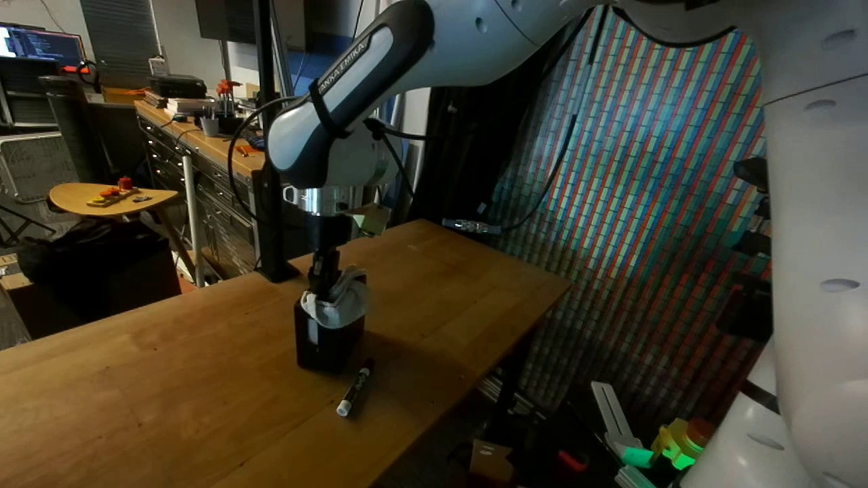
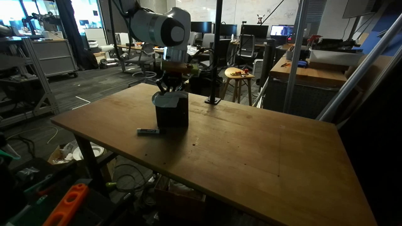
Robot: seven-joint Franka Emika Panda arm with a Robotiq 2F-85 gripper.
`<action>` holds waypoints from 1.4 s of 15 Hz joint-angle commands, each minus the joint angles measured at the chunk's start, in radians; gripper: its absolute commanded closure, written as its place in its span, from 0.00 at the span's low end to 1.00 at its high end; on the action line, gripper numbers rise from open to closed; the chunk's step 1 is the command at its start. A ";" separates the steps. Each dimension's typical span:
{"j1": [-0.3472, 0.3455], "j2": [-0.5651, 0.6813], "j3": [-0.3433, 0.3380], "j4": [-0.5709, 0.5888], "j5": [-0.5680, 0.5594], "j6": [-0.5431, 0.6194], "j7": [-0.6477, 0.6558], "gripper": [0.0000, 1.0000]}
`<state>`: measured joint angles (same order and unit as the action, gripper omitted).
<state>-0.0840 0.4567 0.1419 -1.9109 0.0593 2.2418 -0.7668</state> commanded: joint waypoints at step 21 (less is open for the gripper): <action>-0.055 0.184 0.066 -0.001 0.249 0.018 -0.120 0.89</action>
<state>-0.1284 0.6050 0.1918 -1.8926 0.2781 2.2394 -0.8623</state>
